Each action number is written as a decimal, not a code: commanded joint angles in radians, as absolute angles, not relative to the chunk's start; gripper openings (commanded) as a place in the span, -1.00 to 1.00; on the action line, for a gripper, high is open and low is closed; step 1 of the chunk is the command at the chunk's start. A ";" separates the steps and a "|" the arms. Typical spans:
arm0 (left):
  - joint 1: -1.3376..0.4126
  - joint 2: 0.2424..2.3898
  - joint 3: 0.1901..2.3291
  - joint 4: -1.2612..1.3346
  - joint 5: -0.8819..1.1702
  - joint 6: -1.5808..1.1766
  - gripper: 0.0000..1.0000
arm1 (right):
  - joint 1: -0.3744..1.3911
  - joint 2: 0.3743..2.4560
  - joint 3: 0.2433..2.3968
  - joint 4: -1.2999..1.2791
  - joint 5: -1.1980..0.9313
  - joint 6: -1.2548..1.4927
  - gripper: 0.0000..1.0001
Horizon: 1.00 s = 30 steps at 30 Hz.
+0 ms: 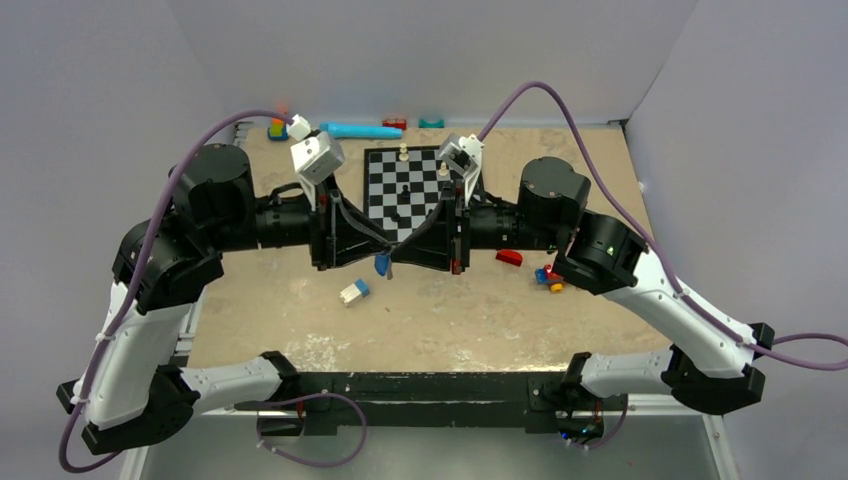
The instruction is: Remove the keys from the keyring
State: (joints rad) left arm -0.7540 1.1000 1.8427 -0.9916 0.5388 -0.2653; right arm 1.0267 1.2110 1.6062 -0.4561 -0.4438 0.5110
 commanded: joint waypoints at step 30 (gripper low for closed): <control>-0.755 1.002 1.737 -0.823 0.550 -0.338 -1.00 | 1.028 1.210 1.632 -0.355 -0.456 0.531 -0.09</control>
